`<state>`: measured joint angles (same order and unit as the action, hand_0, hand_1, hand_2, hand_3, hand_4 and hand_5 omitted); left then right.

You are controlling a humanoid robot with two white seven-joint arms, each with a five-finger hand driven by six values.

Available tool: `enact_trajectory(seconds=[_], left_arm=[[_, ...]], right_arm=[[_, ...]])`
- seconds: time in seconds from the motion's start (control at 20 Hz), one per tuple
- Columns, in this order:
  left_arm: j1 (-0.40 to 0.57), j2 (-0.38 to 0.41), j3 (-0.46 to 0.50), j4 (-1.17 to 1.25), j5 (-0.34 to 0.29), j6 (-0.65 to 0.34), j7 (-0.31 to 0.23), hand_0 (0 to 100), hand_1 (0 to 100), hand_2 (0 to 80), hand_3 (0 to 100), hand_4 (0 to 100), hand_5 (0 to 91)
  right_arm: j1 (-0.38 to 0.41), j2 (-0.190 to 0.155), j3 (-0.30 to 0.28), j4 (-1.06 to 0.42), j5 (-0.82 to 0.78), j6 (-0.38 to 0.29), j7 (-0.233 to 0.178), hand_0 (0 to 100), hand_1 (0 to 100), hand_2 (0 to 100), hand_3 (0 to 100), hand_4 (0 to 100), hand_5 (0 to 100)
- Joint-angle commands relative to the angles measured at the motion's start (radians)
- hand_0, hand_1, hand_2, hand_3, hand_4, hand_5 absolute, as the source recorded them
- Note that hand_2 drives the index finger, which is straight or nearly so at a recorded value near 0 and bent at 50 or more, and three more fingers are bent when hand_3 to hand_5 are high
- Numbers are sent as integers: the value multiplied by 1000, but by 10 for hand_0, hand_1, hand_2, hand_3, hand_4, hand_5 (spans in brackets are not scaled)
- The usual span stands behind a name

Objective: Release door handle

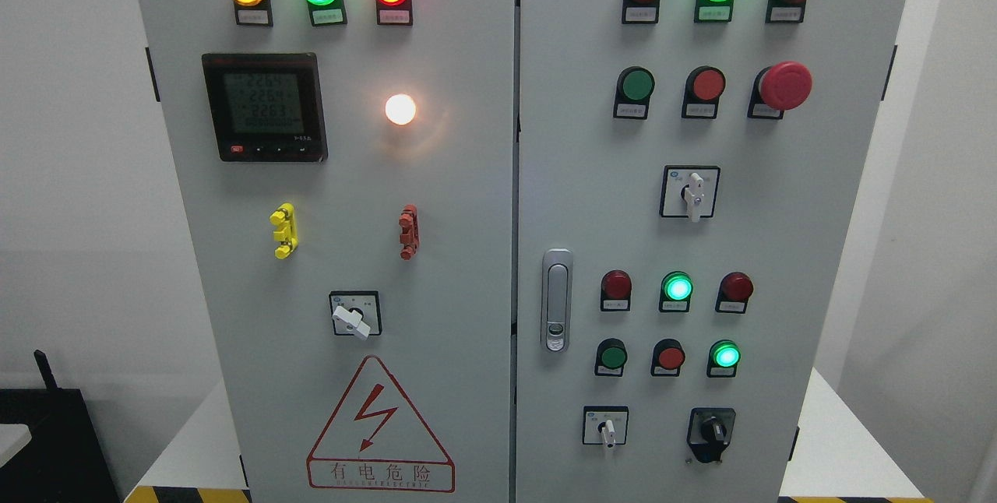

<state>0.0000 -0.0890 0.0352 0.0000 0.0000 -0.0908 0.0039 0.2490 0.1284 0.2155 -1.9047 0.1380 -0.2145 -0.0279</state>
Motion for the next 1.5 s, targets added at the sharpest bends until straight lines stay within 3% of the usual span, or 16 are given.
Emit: enact_trajectory(seconds=[0.0,0.45,0.65,0.7,0.75,0.85,0.95,1.0,1.05,1.1,1.15,1.25,1.4,1.45], left_arm=[[-15,0,0,23,-28,0,-1,120,389,0,0,0,0],[-15,0,0,25,-29,0,-1,120,389,0,0,0,0],[-15,0,0,23,-29,0,-1,120,389,0,0,0,0],[-15,0,0,23,-28,0,-1,120,389,0,0,0,0],[-15,0,0,23,-28,0,-1,120,389,0,0,0,0],[-15,0,-1,25,-29,0,-1,120,389,0,0,0,0],[-15,0,-1,23,-29,0,-1,120,389,0,0,0,0],[-15,0,-1,23,-28,0,-1,120,389,0,0,0,0],[-15,0,0,25,-29,0,-1,120,389,0,0,0,0],[-15,0,0,23,-29,0,-1,120,389,0,0,0,0],[-15,0,0,23,-29,0,-1,120,389,0,0,0,0],[-15,0,-1,23,-28,0,-1,120,389,0,0,0,0],[-15,0,0,23,-29,0,-1,120,389,0,0,0,0],[-15,0,0,23,-29,0,-1,120,389,0,0,0,0]], right_arm=[[-1,-1,1,-1,0,1,0,451,0,0,20,0,0],[3,-1,7,1,44,0,2,458,0,0,49,0,0],[6,-1,2,1,170,-72,0,463,0,0,124,31,20],[4,0,-2,1,216,-85,0,455,0,0,129,59,59],[4,0,-8,1,256,-86,-3,450,20,0,141,148,147],[0,0,-18,1,297,-88,-38,455,54,0,184,234,234],[-11,0,-22,3,391,-88,-79,457,172,0,298,288,340],[-14,2,-36,6,478,-86,-117,455,192,0,324,295,360],[-20,0,-48,7,562,-82,-172,426,240,0,383,341,458],[-39,2,-53,19,639,-77,-231,403,269,0,407,360,485],[-63,4,-54,32,705,-77,-265,371,314,0,467,419,548],[-109,5,-64,52,828,-75,-293,291,437,0,795,732,870],[-183,4,-58,79,960,-63,-305,284,449,0,983,902,978],[-203,5,-50,84,1013,-39,-314,282,449,0,994,910,984]])
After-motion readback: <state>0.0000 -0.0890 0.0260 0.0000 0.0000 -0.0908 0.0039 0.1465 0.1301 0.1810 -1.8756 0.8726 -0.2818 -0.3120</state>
